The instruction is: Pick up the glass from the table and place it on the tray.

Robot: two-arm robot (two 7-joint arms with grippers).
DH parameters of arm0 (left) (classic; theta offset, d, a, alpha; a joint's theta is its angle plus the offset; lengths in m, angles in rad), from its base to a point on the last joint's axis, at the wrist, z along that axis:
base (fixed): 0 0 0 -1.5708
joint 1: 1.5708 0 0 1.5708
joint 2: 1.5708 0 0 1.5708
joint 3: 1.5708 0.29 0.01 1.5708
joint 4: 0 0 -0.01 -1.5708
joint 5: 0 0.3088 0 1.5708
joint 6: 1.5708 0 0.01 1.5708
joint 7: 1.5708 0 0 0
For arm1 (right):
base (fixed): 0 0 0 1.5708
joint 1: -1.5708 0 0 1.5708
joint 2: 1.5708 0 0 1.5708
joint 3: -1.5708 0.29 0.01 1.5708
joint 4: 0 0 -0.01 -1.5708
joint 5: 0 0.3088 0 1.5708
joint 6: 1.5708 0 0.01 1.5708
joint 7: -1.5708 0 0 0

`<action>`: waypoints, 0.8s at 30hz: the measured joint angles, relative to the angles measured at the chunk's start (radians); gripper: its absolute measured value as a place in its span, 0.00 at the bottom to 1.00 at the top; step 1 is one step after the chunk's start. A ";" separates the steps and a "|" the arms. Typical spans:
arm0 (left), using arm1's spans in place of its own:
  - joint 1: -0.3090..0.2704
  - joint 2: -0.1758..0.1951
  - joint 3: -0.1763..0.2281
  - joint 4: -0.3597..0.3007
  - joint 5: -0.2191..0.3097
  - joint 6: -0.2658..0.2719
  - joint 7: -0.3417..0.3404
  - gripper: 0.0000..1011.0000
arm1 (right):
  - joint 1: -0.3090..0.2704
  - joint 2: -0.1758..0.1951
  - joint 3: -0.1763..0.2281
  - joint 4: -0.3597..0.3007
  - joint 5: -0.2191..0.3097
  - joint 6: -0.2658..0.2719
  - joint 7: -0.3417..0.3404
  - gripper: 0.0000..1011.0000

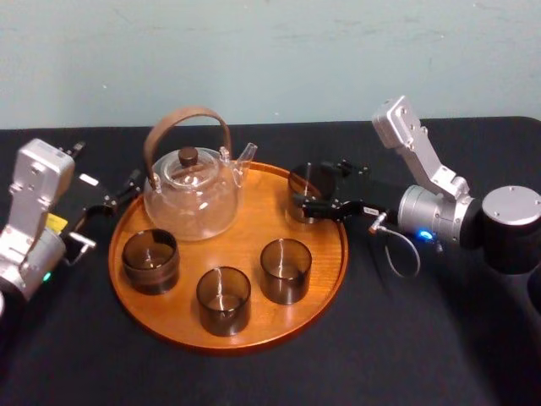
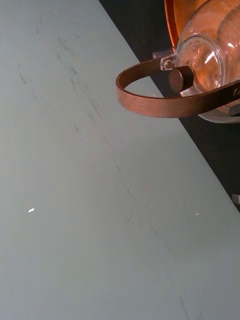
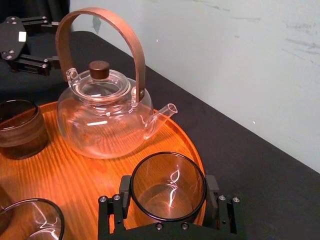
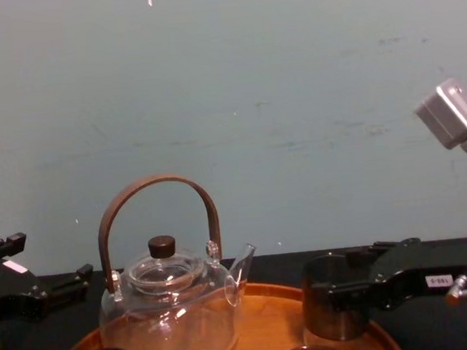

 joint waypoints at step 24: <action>0.000 0.000 0.000 0.000 0.000 0.000 0.000 0.99 | 0.047 -0.051 -0.027 0.102 0.001 -0.032 0.015 0.89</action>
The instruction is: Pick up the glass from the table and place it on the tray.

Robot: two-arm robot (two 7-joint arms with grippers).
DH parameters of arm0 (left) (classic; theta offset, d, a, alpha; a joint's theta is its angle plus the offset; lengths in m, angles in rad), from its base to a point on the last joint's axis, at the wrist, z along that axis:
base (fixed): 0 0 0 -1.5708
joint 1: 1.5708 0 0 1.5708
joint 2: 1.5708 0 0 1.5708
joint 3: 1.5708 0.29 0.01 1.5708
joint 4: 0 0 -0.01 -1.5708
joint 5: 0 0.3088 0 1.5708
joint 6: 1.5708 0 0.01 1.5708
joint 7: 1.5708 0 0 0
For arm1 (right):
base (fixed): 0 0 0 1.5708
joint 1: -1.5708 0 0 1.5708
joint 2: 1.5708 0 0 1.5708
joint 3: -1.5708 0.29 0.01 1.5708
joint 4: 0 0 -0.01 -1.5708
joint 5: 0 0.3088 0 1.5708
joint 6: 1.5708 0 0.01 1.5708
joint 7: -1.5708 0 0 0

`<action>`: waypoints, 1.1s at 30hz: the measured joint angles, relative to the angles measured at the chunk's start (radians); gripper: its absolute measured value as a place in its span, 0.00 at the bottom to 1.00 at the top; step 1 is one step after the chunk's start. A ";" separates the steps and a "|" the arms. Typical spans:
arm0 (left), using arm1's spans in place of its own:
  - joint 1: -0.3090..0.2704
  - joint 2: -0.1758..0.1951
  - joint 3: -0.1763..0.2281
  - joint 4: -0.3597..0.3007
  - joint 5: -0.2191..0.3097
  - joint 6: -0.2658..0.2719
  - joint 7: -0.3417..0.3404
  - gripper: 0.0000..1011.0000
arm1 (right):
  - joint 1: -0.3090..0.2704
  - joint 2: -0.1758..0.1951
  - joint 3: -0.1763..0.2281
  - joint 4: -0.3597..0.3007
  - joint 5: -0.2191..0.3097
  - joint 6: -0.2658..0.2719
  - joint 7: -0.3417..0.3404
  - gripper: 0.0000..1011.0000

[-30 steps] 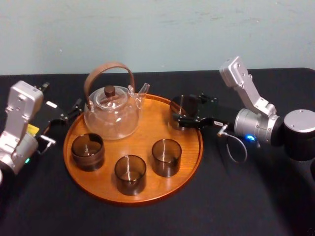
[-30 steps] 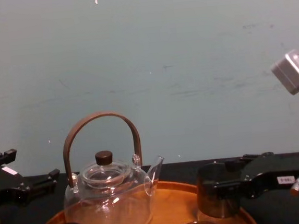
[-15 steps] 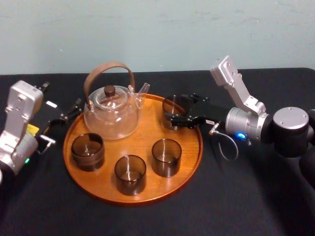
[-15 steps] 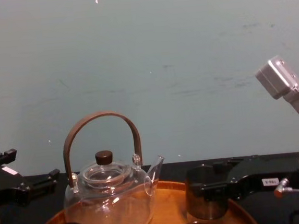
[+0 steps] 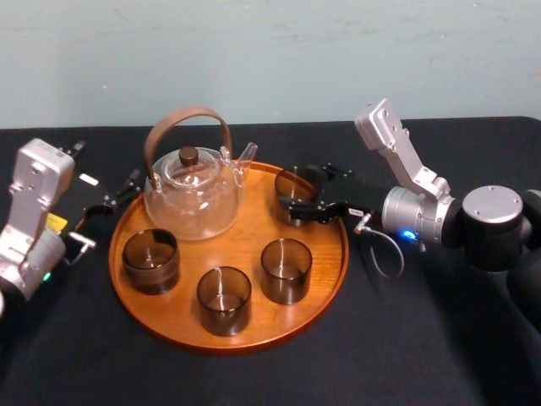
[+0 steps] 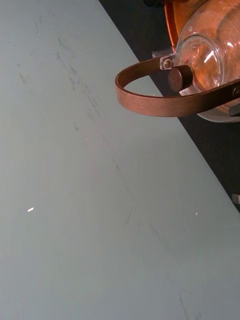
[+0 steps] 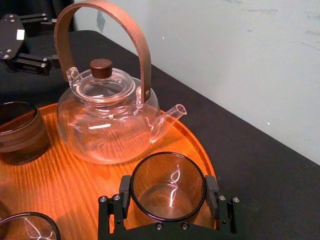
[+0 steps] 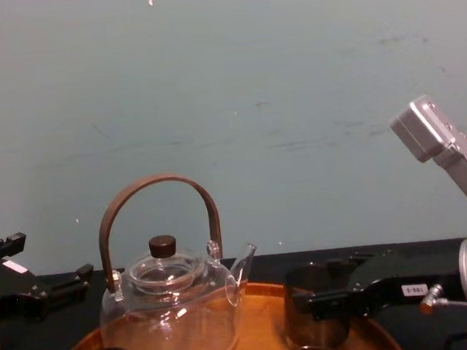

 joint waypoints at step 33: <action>0.000 0.000 0.000 0.000 0.000 0.000 0.000 0.99 | -0.008 0.006 0.003 -0.012 0.006 0.003 0.002 0.99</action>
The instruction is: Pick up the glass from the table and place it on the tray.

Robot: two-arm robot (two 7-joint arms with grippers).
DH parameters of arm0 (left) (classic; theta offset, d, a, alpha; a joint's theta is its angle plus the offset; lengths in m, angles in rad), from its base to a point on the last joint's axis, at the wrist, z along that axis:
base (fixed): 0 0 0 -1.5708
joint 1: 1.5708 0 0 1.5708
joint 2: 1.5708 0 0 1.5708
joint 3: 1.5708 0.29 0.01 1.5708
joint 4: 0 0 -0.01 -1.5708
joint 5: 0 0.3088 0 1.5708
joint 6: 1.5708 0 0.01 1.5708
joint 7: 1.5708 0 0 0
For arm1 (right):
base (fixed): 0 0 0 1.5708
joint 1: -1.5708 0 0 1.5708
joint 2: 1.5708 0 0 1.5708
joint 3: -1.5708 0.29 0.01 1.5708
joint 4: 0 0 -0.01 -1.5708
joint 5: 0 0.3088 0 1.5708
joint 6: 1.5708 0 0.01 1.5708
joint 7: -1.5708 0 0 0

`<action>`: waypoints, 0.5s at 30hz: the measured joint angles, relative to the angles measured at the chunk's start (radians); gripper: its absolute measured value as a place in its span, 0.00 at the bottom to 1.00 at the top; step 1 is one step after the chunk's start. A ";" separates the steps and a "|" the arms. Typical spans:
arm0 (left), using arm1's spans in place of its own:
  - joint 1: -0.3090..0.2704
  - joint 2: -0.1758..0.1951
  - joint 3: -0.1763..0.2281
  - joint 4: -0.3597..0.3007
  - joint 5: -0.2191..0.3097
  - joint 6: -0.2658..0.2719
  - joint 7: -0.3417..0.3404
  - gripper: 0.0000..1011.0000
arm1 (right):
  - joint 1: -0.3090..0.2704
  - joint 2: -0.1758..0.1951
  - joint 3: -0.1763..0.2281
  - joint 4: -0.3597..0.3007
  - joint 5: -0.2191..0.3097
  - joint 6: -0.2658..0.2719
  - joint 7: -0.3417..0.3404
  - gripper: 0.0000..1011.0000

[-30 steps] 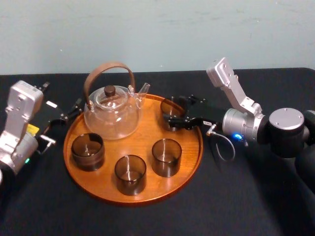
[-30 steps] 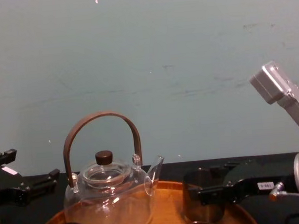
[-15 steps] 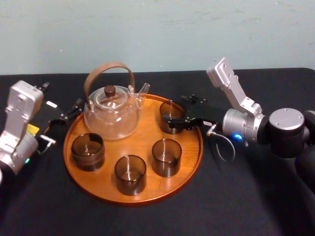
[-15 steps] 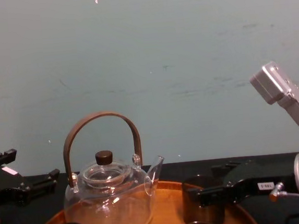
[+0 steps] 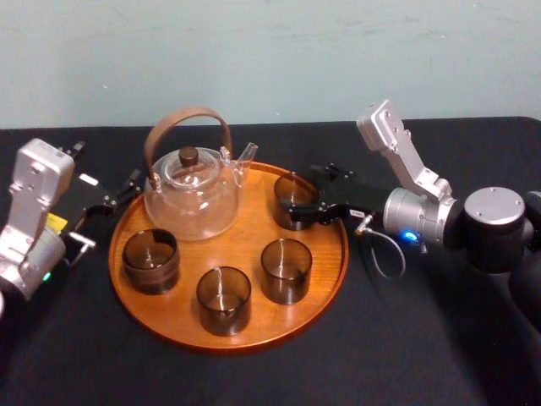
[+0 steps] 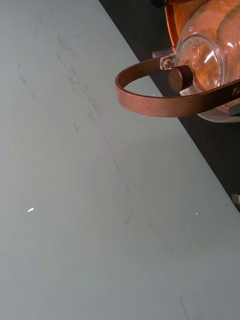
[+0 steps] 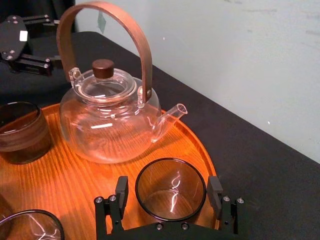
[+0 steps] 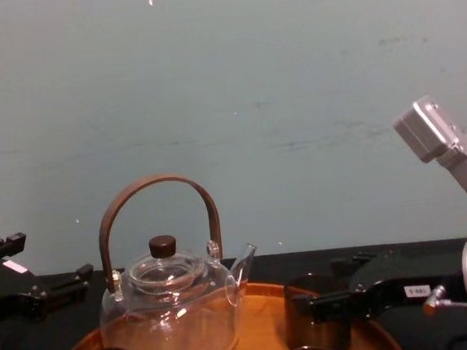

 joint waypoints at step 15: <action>0.000 0.000 0.000 0.000 0.000 0.000 0.000 0.99 | -0.072 0.069 0.028 -0.170 0.033 0.035 -0.020 0.99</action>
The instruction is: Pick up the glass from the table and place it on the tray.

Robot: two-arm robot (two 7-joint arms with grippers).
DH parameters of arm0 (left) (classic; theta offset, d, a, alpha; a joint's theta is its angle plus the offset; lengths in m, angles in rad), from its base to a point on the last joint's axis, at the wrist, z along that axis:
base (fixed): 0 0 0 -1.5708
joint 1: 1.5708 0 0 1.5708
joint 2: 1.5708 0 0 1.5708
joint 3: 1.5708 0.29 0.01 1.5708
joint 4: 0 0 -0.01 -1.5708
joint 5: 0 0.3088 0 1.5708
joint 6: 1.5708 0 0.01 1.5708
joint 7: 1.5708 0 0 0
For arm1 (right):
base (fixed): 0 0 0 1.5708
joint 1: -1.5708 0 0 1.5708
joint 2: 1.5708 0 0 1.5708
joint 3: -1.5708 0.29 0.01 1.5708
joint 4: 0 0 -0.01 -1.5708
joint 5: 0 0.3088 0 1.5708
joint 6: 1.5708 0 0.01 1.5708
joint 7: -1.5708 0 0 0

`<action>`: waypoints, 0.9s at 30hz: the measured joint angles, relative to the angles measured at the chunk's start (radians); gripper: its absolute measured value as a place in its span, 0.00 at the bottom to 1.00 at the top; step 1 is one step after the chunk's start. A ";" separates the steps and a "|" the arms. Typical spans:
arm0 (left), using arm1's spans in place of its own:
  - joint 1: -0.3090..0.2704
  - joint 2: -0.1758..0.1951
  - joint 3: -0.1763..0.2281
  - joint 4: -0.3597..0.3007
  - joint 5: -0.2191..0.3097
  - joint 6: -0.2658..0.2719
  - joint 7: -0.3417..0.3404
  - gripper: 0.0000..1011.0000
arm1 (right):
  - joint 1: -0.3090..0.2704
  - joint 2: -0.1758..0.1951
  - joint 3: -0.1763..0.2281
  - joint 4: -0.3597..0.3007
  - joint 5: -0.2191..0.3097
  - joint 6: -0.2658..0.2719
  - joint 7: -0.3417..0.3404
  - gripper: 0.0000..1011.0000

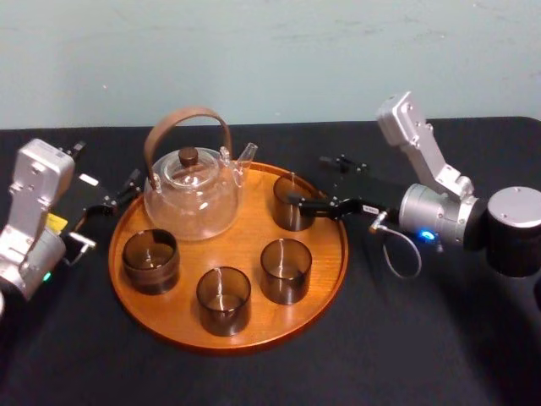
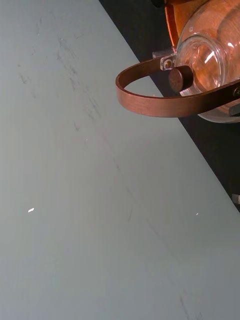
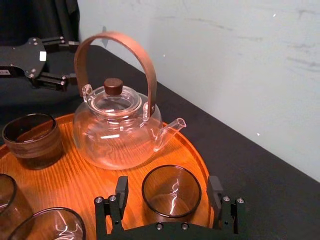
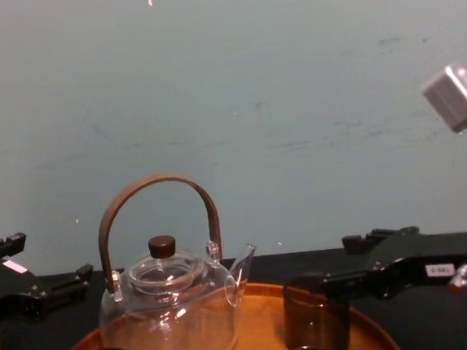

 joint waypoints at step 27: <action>0.000 0.000 0.000 0.000 0.000 0.000 0.000 0.99 | -0.204 0.149 0.129 -0.253 0.088 -0.022 -0.088 0.99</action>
